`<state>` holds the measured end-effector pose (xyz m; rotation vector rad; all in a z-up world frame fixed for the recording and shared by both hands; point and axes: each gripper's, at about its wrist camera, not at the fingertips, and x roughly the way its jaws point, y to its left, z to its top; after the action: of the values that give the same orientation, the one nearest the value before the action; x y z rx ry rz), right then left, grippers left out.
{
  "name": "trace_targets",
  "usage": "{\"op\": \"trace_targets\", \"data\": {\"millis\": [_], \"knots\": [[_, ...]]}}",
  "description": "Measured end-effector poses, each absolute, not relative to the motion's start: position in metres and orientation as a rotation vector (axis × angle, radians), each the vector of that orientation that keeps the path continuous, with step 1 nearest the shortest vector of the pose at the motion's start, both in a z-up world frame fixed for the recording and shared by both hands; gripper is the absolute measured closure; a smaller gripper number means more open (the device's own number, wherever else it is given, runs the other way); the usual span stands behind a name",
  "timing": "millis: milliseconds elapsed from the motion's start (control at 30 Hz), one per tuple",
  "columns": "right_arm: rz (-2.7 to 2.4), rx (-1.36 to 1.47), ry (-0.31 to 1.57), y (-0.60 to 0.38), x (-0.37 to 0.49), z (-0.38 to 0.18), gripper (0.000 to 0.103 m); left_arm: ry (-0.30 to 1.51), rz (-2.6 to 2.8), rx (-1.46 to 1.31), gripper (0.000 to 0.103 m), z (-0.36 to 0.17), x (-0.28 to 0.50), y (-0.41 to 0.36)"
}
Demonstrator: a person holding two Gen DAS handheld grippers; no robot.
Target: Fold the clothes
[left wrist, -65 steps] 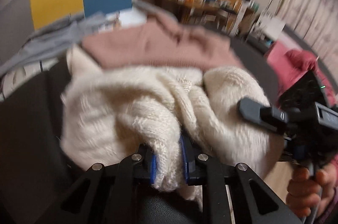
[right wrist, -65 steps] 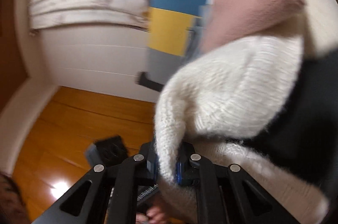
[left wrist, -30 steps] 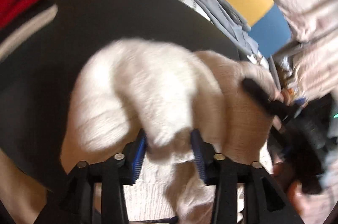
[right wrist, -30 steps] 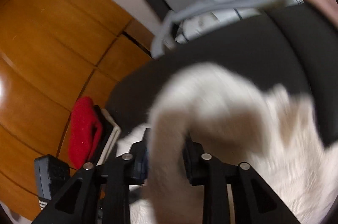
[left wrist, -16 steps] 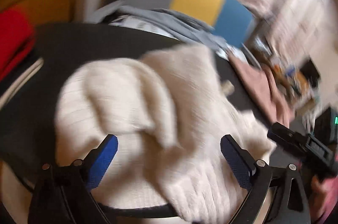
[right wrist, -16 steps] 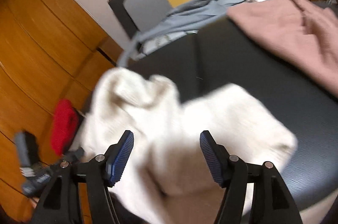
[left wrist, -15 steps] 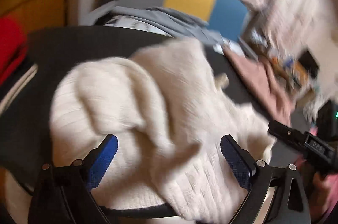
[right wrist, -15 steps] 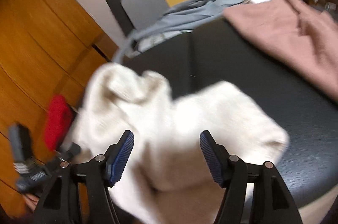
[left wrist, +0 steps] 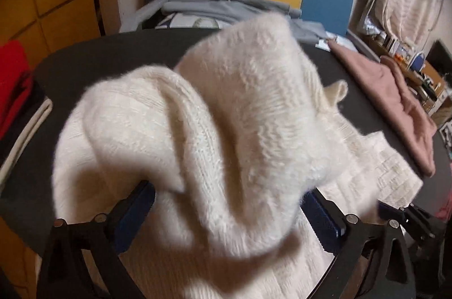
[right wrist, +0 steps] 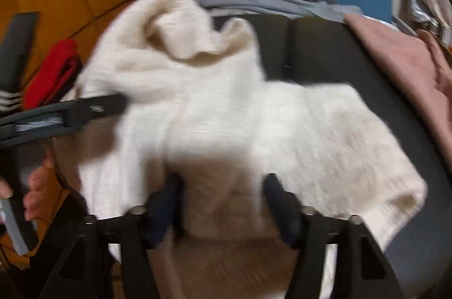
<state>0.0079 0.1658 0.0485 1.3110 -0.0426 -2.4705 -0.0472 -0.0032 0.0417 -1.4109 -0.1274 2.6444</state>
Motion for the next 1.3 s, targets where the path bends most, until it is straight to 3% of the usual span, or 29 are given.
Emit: {"op": "trace_targets", "data": {"millis": [67, 100, 233, 433, 633, 867, 1000, 1167, 1233, 1300], "knots": [[-2.464, 1.295, -0.049, 0.161, 0.002, 0.046, 0.088, -0.140, 2.640, -1.418, 0.049, 0.037, -0.054, -0.004], [-2.472, 1.294, -0.072, 0.162, 0.000, 0.047, 0.091, -0.145, 2.598, -1.440, 0.080, 0.035, -0.057, -0.002], [-2.571, 1.246, -0.110, 0.174, -0.003, 0.060, 0.093, -0.064, 2.580, -1.369, 0.085, 0.050, -0.054, 0.011], [-2.778, 1.090, -0.184, 0.225, 0.010, 0.104, 0.094, -0.081, 2.553, -1.168, 0.086, 0.121, -0.029, -0.012], [-2.941, 0.993, -0.214, 0.280, 0.010, 0.145, 0.094, -0.272, 2.514, -1.110, 0.086, 0.183, -0.035, -0.063], [-3.104, 0.845, -0.160, 0.326, 0.011, 0.205, 0.094, -0.412, 2.443, -1.136, 0.086, 0.220, -0.051, -0.136], [-3.081, 0.855, -0.138, 0.332, -0.023, 0.214, 0.094, -0.412, 2.415, -1.215, 0.086, 0.207, -0.085, -0.156], [-2.936, 1.073, -0.089, 0.304, -0.098, 0.172, 0.094, -0.343, 2.448, -1.453, 0.085, 0.142, -0.153, -0.162], [-2.871, 1.179, -0.071, 0.288, -0.124, 0.146, 0.092, -0.334, 2.448, -1.530, 0.080, 0.111, -0.175, -0.163], [-2.808, 1.284, -0.059, 0.274, -0.147, 0.121, 0.083, -0.346, 2.488, -1.608, 0.073, 0.083, -0.191, -0.164]]}}
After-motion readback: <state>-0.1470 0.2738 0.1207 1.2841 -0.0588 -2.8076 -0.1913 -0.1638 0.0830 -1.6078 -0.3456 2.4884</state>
